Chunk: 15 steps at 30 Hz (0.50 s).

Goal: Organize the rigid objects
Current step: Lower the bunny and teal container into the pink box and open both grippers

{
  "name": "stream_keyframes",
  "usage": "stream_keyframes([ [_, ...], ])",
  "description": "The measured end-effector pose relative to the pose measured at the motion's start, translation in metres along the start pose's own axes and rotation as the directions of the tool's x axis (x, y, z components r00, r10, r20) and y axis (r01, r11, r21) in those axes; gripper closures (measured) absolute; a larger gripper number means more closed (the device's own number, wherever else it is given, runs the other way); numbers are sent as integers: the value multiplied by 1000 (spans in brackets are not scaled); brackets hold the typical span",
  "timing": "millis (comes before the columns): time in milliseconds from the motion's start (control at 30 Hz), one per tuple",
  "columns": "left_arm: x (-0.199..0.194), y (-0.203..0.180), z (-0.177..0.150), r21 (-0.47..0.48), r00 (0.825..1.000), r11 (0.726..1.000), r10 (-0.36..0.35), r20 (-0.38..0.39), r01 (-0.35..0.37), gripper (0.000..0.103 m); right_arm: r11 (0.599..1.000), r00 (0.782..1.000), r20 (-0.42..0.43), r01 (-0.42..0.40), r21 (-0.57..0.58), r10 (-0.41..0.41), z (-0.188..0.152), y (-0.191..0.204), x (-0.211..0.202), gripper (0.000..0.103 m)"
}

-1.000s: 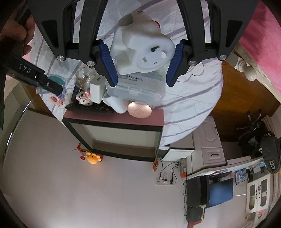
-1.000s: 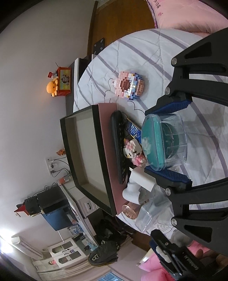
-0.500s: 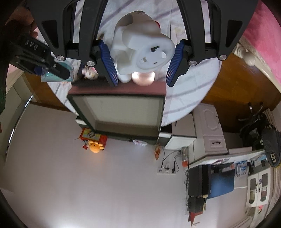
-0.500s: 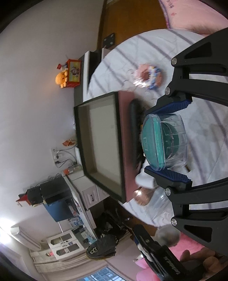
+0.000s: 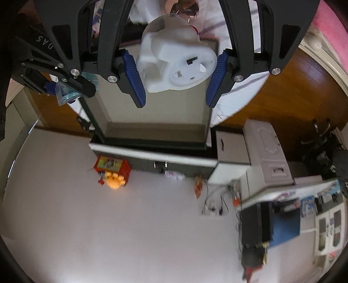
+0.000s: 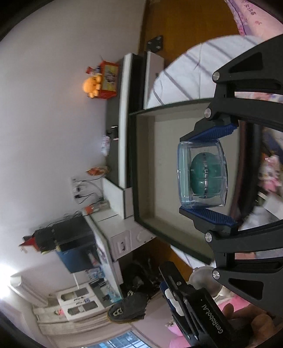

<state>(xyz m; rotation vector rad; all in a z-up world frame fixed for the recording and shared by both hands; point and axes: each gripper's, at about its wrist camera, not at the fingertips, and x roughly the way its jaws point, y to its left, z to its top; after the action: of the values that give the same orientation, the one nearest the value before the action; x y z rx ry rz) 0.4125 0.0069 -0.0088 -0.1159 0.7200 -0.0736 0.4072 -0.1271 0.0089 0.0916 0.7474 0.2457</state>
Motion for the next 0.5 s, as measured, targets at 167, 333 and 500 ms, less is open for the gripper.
stream_keyframes([
  [167,61,-5,-2,6,991,1000,-19,-132,20,44,999,997,-78,22,40,-19,1,-23,43,46],
  [333,87,-8,-7,26,978,1000,-1,-209,6,41,998,988,-148,47,31,-42,-4,-32,67,46],
  [500,81,-10,-6,36,980,999,28,-197,-21,7,997,980,-185,79,5,-77,-9,-32,74,28],
])
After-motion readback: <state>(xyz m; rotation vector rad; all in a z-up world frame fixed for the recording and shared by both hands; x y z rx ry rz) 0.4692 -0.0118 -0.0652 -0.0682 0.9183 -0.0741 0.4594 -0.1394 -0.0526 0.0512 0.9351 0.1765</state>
